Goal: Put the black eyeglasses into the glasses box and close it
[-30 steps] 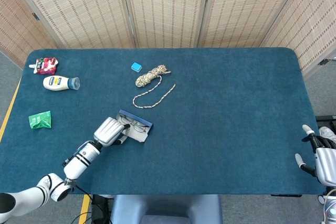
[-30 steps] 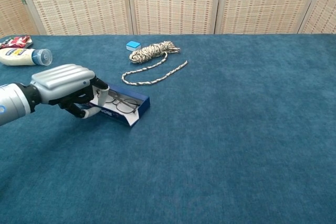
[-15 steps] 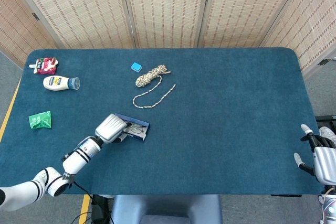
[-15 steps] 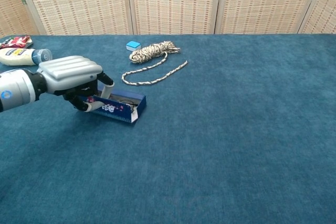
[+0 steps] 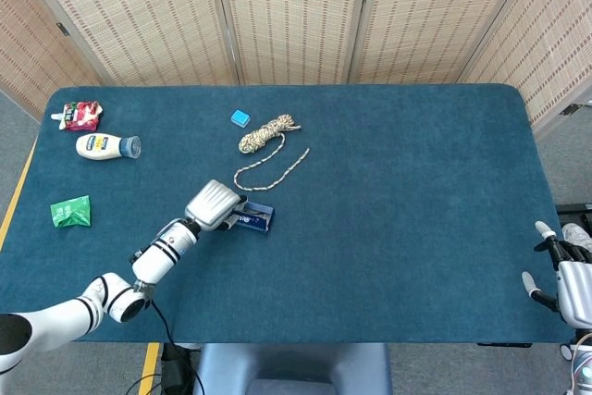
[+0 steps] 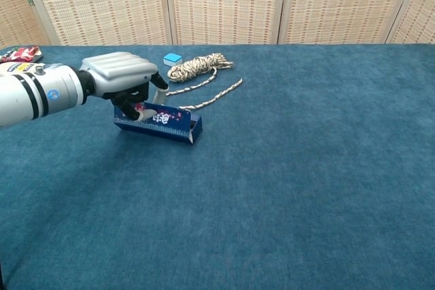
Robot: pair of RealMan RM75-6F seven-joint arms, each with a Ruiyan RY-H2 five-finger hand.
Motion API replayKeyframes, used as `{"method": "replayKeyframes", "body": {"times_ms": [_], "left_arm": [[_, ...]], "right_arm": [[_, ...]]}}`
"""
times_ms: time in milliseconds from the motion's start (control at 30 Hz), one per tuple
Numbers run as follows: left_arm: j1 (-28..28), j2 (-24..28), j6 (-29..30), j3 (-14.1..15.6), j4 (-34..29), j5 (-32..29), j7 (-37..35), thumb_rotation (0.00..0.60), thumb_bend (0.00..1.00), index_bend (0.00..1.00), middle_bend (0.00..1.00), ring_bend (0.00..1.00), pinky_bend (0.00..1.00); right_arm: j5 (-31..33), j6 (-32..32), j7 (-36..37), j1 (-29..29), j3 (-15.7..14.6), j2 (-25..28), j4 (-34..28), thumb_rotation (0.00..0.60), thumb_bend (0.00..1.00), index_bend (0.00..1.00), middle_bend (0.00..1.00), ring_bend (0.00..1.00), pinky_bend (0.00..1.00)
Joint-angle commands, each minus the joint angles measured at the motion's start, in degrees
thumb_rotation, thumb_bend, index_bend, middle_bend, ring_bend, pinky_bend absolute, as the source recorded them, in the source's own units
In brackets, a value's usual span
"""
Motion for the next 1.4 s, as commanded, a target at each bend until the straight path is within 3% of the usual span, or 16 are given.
{"method": "replayKeyframes", "body": {"times_ms": [33, 367, 433, 600, 700, 933, 1200, 1400], "left_arm": [[-0.93, -1.01, -0.85, -0.73, 1.64, -0.97, 0.24, 0.6, 0.55, 0.6, 1.0, 1.0, 0.98], [-4.51, -5.42, -5.05, -2.06, 9.11, -3.91, 2.91, 0.6, 0.55, 0.55, 1.0, 1.0, 0.98], [-5.0, -6.04, -6.15, -2.18, 10.33, -4.74, 3.84, 0.6, 0.55, 0.49, 1.0, 1.0, 0.98], [-5.54, -7.15, -8.13, -3.03, 11.78, -8.26, 8.03, 0.6, 0.54, 0.23, 1.0, 1.0, 0.97], [-5.34, -7.1, -7.5, -3.54, 11.15, -9.69, 9.9, 0.6, 0.54, 0.16, 1.0, 1.0, 0.97], [-3.91, -2.38, -6.65, -3.54, 3.56, -11.71, 11.95, 0.6, 0.54, 0.15, 1.0, 0.98, 0.96], [-1.99, 4.35, -7.68, -0.96, -8.12, -14.64, 15.95, 0.6, 0.5, 0.16, 1.0, 0.97, 0.96], [-2.39, 3.43, -8.33, -0.3, -7.64, -17.1, 17.49, 0.6, 0.47, 0.16, 1.0, 0.97, 0.96]], "right_arm": [[0.0, -0.07, -0.1, 0.07, 0.03, 0.02, -0.12, 0.6, 0.33, 0.1, 0.37, 0.3, 0.24], [-0.01, -0.35, -0.32, 0.32, 0.07, 0.08, -0.31, 0.6, 0.33, 0.1, 0.37, 0.3, 0.24], [0.04, -0.34, -0.24, 0.28, 0.05, 0.05, -0.26, 0.6, 0.33, 0.1, 0.37, 0.3, 0.24], [0.09, -0.22, 0.02, 0.12, -0.01, 0.08, -0.12, 0.6, 0.33, 0.1, 0.37, 0.3, 0.24], [0.11, -0.2, 0.09, 0.08, -0.02, 0.13, -0.05, 0.6, 0.33, 0.1, 0.37, 0.3, 0.24], [-0.2, -0.04, 0.09, 0.2, 0.05, 0.18, -0.19, 0.6, 0.33, 0.1, 0.37, 0.3, 0.24], [-0.57, -0.07, 0.14, 0.35, -0.05, 0.01, -0.22, 0.6, 0.33, 0.1, 0.37, 0.3, 0.24], [-0.77, 0.36, 0.15, 0.19, -0.09, 0.11, -0.41, 0.6, 0.33, 0.1, 0.37, 0.3, 0.24]]}}
